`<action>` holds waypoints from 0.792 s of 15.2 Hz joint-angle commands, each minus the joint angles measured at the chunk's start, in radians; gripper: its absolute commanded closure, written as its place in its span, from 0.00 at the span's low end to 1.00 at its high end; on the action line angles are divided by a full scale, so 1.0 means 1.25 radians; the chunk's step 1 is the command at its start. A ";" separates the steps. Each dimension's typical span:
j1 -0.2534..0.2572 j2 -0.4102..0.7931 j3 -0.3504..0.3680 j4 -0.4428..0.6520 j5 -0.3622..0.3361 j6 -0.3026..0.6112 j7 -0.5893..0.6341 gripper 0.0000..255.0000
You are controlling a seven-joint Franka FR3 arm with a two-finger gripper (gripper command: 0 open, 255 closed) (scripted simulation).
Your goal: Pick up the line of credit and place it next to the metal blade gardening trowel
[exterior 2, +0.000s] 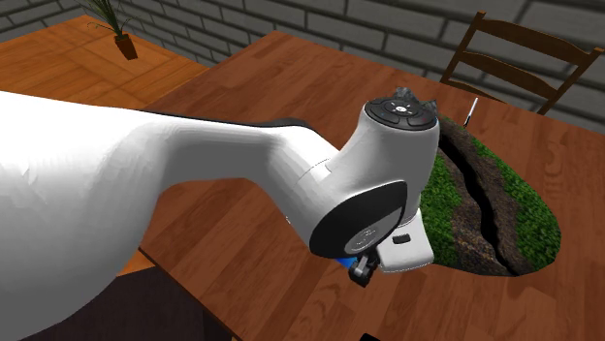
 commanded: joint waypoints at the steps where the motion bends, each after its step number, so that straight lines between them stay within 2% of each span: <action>1: 0.002 0.012 -0.003 -0.005 -0.009 0.016 0.008 1.00; 9: 0.002 0.012 -0.003 -0.005 -0.009 0.016 0.008 1.00; 10: 0.002 0.012 -0.003 -0.005 -0.009 0.016 0.008 0.00; 12: 0.002 0.012 -0.003 -0.005 -0.009 0.016 0.008 0.00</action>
